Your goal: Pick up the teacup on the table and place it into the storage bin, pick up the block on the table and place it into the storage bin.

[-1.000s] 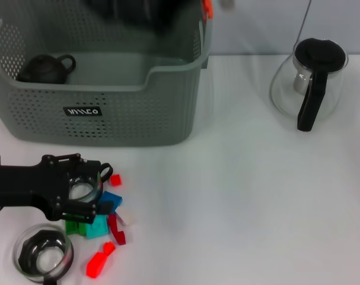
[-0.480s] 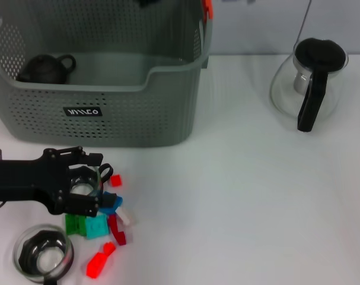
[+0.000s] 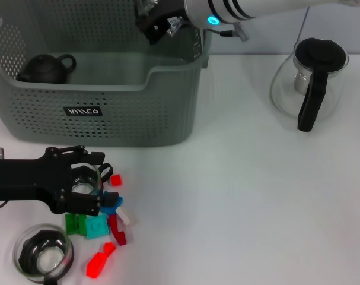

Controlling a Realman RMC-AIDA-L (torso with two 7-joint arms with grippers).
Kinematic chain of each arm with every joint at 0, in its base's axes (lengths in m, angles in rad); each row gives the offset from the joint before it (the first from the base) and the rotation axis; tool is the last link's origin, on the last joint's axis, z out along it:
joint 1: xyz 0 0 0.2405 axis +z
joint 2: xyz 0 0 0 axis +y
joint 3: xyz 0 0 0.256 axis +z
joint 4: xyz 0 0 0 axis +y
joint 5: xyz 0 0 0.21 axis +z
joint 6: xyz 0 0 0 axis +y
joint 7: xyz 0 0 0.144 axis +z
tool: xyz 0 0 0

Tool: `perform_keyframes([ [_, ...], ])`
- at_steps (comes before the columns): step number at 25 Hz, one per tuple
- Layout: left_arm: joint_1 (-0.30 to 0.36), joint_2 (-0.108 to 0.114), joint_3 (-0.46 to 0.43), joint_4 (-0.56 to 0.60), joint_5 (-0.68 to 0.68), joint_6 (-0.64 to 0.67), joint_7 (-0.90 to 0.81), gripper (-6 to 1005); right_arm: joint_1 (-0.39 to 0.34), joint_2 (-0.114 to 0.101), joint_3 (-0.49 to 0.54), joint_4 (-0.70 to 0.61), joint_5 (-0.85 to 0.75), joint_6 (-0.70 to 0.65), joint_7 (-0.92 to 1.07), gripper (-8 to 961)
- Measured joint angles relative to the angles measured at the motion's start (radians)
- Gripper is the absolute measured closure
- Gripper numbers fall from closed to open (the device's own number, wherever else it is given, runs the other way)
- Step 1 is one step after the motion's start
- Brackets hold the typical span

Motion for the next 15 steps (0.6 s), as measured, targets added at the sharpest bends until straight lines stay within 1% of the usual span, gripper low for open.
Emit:
perform_keyframes([
  [5, 0.000, -0.001, 0.000, -0.001, 0.000, 0.000, 0.000, 74, -0.003, 0.000, -0.016, 0.023, 0.007, 0.011, 0.000, 889],
  [10, 0.000, -0.001, 0.000, -0.011, 0.000, 0.000, 0.005, 74, -0.003, 0.000, -0.060, 0.034, 0.008, 0.007, 0.010, 889],
  [15, 0.000, 0.000, 0.000, -0.013, 0.000, 0.000, 0.010, 74, -0.004, -0.001, -0.068, 0.045, 0.009, 0.003, 0.012, 889],
])
